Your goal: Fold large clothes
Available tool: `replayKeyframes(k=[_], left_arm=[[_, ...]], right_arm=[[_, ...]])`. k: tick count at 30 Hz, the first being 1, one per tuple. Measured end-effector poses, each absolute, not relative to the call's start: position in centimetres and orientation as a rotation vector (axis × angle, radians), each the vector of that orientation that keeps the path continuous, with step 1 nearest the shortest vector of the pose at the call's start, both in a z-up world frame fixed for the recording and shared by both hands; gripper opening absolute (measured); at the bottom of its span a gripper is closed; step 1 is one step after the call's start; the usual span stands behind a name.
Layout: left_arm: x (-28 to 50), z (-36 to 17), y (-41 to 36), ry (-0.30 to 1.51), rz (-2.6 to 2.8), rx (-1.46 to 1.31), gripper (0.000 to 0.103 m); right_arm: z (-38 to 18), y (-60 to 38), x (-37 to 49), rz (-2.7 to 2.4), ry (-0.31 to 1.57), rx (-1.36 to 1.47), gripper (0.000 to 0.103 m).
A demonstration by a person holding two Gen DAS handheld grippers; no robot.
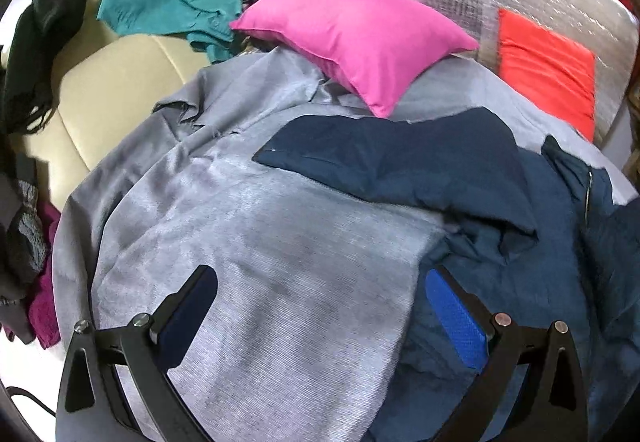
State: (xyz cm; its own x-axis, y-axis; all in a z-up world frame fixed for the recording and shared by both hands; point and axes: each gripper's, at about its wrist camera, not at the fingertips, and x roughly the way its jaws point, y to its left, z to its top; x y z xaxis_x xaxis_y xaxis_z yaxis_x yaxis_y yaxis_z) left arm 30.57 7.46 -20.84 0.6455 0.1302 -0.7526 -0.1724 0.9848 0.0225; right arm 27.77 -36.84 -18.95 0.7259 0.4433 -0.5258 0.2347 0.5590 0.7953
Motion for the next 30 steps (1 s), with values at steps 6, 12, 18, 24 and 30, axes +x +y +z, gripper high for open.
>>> replayKeyframes(k=[6,12,18,24,30], left_arm=[[31.2,-20.5,11.6,0.848,0.223,-0.146,0.103],[32.7,-22.1,16.3,0.897,0.17,-0.351,0.103],[36.2,-24.7,18.1,0.927,0.108,-0.602,0.103],[41.1,-26.9,16.7,0.964,0.064,-0.719,0.103],[45.0,-28.5,15.8,0.975,0.093,-0.738,0.1]], right_arm=[[-12.8,-29.7,26.8,0.339,0.705,0.783,0.081],[-18.1,-29.2,24.4,0.265,0.802,0.634,0.074],[-24.5,-33.3,22.5,0.205,0.873,0.669,0.059],[-26.2,-35.9,23.3,0.203,0.845,0.757,0.059],[-25.1,-36.7,22.9,0.238,0.82,0.783,0.059]])
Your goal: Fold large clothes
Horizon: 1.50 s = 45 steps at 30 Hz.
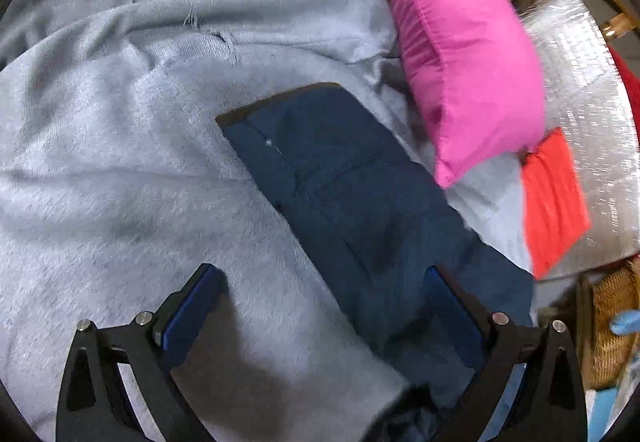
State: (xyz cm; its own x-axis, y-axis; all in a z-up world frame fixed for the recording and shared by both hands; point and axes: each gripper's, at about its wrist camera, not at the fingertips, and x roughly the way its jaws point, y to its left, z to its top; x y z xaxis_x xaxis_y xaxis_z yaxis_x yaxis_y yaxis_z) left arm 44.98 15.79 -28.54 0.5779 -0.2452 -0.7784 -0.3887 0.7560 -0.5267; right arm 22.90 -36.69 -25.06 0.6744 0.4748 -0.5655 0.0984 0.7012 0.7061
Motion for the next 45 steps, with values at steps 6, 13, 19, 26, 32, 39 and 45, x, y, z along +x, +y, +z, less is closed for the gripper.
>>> replayKeyframes(k=[6,13,19,26,32,39,45], left_arm=[[47.2,-28.5,14.5,0.947,0.064,-0.698,0.049],[45.5,-24.0,14.8,0.806,0.049,-0.65,0.009],[40.1,-13.5,11.8,0.595,-0.042,-0.512,0.008],[31.1,-4.3,2.3,0.382,-0.264,-0.286,0.008],[27.1,-4.0,-7.5,0.397,-0.479,-0.136,0.007],[28.6,-11.8,-18.6,0.65,-0.686,-0.006,0.007],[29.8,-22.5,-22.5,1.046,-0.65,0.146,0.028]], right_arm=[[-24.4,-38.4,22.2,0.227,0.788,0.806,0.059],[-24.4,-40.8,21.3,0.165,0.768,0.839,0.059],[-23.3,-42.6,19.9,0.12,0.707,0.861,0.059],[-22.5,-46.2,17.3,0.031,0.627,0.907,0.059],[-22.2,-48.9,15.4,-0.024,0.59,0.934,0.059],[-23.0,-51.7,15.1,-0.058,0.599,0.987,0.059],[-23.8,-52.4,15.8,-0.052,0.637,1.027,0.069]])
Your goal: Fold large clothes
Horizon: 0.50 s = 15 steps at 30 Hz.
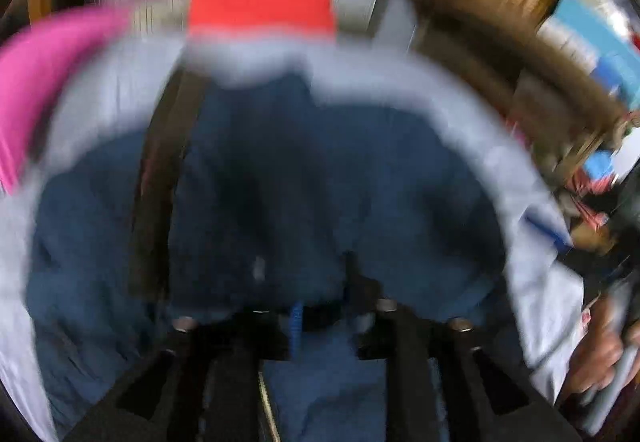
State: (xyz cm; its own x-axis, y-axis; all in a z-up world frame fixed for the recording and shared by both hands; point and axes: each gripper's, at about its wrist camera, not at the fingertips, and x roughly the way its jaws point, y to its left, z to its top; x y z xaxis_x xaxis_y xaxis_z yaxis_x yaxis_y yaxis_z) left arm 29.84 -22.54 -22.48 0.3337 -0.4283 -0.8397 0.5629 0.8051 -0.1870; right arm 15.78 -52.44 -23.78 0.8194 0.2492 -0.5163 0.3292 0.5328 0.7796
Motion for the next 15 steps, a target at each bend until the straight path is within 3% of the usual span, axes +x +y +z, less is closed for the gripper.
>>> replayKeyframes(k=[2,4,6,8,11,15], left_arm=[[29.3,-22.9,-20.1,1.101,-0.666,0.055,0.029],[28.1,-21.0,-17.0,1.099,-0.683,0.001,0.039],[27.1,-18.5,-13.8,1.019,-0.687,-0.029,0.066],[26.8,-16.1,-10.9,0.917,-0.64,-0.047,0.074],[27.7,-14.8,-6.4,0.839,-0.52,-0.052,0.075],[30.3,-17.2,-1.7,0.848,-0.313,-0.082,0.075]], right_arm=[[-23.9,-51.9,16.2,-0.038,0.65,1.019,0.071],[-23.6,-50.8,16.8,-0.015,0.665,0.982,0.071],[-23.1,-49.4,17.5,0.023,0.682,0.934,0.071],[-22.4,-47.3,18.2,0.057,0.692,0.872,0.071],[-21.3,-43.5,19.0,0.081,0.709,0.724,0.08],[-20.1,-36.9,19.9,0.1,0.734,0.411,0.088]])
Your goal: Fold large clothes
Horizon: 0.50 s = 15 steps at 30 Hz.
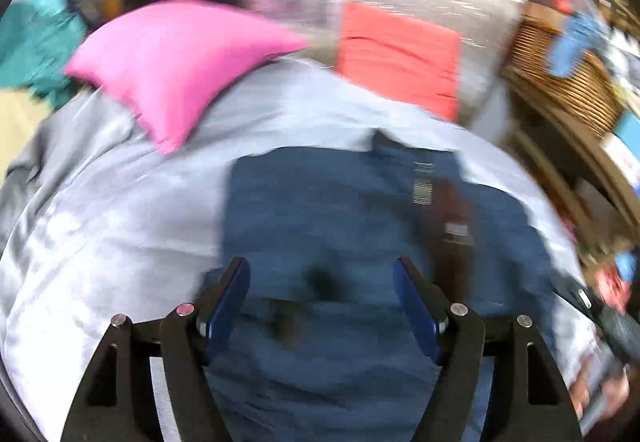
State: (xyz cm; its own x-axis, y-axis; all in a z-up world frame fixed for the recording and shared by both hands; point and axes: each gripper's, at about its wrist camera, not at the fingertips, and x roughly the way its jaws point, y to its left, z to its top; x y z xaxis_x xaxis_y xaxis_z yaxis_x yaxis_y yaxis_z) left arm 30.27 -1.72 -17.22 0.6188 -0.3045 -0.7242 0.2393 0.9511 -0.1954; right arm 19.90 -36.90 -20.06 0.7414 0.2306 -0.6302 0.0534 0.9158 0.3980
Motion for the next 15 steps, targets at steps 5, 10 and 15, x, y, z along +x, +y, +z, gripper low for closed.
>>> replayKeyframes(k=[5,10,15], left_arm=[[33.2,-20.5,0.3,0.913,-0.111,0.044,0.075],[33.6,-21.3,-0.6,0.902,-0.107,0.115,0.075],[32.6,-19.9,-2.1,0.813,-0.094,0.177,0.074]], right_arm=[[-20.1,-28.2,20.8,0.069,0.713,0.023,0.096],[-21.9,-24.4,23.5,-0.046,0.735,-0.253,0.095],[-20.2,-33.8,23.8,-0.219,0.716,0.159,0.094]])
